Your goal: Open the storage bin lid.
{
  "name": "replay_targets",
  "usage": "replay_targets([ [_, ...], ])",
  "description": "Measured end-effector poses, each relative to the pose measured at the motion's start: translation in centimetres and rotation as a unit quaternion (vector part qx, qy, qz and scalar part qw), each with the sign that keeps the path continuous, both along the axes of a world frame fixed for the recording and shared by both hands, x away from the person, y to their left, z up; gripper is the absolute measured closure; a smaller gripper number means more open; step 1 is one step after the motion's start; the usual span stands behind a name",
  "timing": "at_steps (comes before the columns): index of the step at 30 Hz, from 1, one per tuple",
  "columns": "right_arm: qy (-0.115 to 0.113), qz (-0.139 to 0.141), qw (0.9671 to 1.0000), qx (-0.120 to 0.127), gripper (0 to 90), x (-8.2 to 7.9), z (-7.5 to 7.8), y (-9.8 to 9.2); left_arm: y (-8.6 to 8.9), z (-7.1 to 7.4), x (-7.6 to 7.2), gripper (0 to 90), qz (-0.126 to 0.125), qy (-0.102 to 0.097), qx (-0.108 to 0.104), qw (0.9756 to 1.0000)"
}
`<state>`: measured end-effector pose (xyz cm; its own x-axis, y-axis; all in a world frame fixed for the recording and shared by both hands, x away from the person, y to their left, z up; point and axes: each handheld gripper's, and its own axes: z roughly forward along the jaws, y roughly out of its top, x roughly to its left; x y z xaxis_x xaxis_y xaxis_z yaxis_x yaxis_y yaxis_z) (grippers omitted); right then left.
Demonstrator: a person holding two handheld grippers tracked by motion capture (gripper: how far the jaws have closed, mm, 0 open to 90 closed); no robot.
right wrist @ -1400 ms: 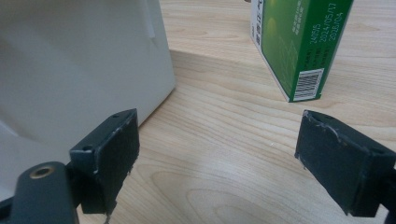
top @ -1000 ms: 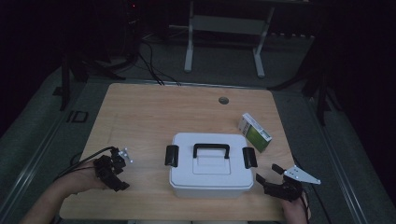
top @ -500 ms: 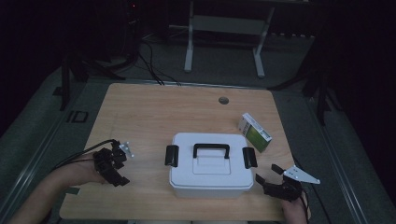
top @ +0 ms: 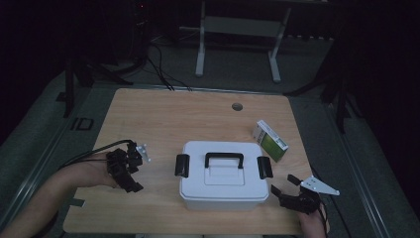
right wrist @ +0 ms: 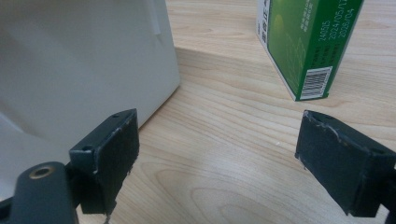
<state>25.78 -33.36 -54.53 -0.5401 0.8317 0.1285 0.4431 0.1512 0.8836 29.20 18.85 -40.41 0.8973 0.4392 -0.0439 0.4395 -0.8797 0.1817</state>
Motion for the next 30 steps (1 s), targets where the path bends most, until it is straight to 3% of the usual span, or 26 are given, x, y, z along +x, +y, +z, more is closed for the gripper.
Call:
replay_targets([
  [5, 0.001, 0.0, 1.0, 0.001, 13.1, 0.0, 0.0, 0.0, -0.9, 0.9, 0.3, 35.1, -0.013, -0.003, 0.007, 0.9999],
  [21, 0.002, 0.0, 1.0, 0.003, 13.1, 0.0, -0.1, -0.1, -5.7, 5.3, 0.9, 37.0, -0.076, -0.019, -0.002, 0.997],
  [23, 0.002, 0.001, 1.0, 0.002, 13.1, 0.0, -0.1, 0.0, -5.7, 5.3, 0.9, 37.0, -0.076, -0.019, -0.002, 0.997],
  [30, 0.001, 0.002, 1.0, 0.003, 13.1, 0.0, -0.1, -0.1, -8.6, 6.1, 1.1, 36.9, -0.107, -0.023, 0.006, 0.9939],
])
